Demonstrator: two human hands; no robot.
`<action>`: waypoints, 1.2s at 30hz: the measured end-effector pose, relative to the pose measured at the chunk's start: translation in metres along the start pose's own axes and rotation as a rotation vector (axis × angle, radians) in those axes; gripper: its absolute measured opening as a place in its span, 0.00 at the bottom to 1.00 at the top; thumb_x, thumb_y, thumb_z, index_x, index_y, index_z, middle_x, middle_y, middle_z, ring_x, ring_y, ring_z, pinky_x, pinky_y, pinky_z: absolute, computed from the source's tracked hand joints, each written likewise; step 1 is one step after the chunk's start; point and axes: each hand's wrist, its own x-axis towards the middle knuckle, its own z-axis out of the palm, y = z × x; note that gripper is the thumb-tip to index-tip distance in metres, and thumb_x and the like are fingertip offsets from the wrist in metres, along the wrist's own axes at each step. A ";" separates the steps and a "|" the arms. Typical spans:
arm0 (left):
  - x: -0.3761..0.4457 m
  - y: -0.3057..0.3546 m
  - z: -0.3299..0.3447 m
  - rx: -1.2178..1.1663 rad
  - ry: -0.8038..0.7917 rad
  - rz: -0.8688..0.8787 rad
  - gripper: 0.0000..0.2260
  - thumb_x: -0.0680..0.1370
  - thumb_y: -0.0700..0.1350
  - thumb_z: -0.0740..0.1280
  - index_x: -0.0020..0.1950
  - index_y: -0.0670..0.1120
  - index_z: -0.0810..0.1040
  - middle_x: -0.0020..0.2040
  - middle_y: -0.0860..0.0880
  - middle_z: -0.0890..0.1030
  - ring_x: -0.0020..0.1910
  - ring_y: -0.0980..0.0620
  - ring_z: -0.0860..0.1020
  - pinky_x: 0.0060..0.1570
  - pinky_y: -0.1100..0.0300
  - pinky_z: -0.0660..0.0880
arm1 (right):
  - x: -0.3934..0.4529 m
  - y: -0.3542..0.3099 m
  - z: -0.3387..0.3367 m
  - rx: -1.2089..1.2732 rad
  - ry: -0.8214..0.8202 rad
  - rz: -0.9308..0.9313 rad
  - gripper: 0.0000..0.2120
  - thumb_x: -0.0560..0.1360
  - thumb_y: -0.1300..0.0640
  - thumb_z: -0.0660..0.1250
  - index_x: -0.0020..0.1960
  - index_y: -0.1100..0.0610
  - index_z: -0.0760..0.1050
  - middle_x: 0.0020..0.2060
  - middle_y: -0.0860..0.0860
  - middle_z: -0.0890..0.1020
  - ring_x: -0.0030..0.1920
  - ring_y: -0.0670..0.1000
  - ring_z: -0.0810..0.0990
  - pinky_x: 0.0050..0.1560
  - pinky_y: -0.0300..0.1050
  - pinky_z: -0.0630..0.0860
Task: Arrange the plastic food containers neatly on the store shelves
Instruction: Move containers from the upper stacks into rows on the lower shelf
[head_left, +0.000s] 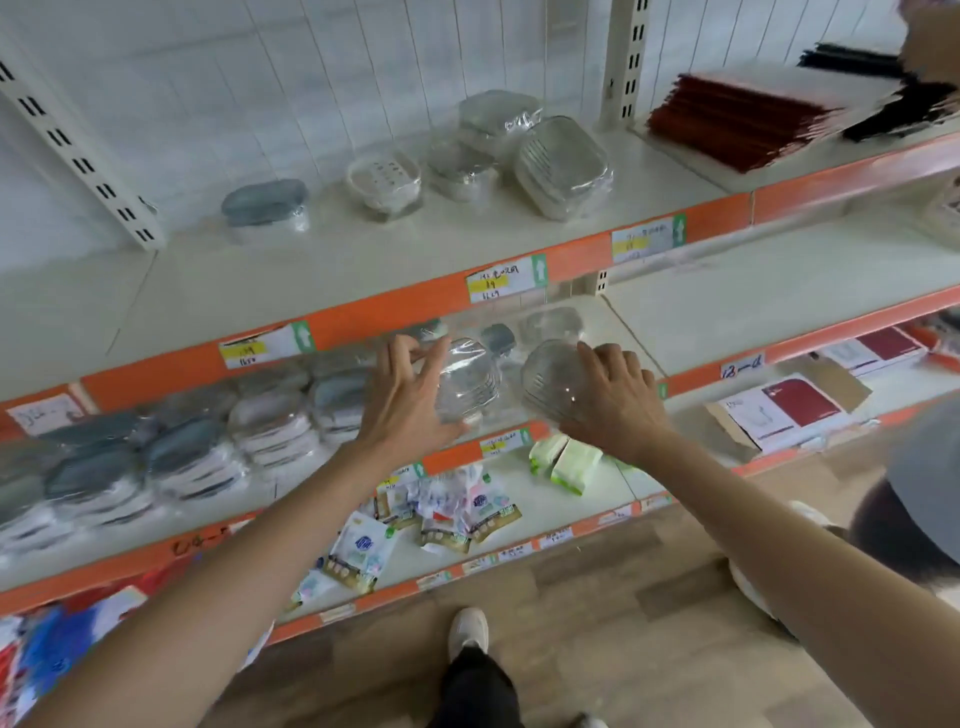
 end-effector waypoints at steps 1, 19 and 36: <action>-0.003 0.003 0.011 -0.001 -0.065 -0.009 0.47 0.64 0.61 0.74 0.76 0.47 0.58 0.60 0.42 0.63 0.60 0.44 0.63 0.60 0.48 0.67 | -0.004 0.005 0.010 0.000 -0.040 0.018 0.45 0.67 0.39 0.70 0.74 0.57 0.54 0.64 0.56 0.65 0.64 0.58 0.64 0.62 0.54 0.63; 0.127 0.001 0.200 -0.075 -0.067 -0.106 0.36 0.67 0.60 0.74 0.64 0.39 0.66 0.63 0.40 0.71 0.62 0.42 0.69 0.60 0.52 0.63 | 0.091 0.097 0.161 0.104 0.102 0.355 0.43 0.67 0.44 0.73 0.74 0.54 0.56 0.67 0.53 0.65 0.66 0.57 0.60 0.64 0.54 0.58; 0.242 -0.040 0.270 0.202 -0.228 -0.092 0.25 0.79 0.52 0.63 0.72 0.43 0.62 0.71 0.40 0.60 0.69 0.40 0.59 0.63 0.48 0.63 | 0.228 0.107 0.208 0.178 0.188 0.278 0.36 0.69 0.52 0.70 0.72 0.55 0.57 0.69 0.54 0.62 0.70 0.55 0.58 0.68 0.52 0.52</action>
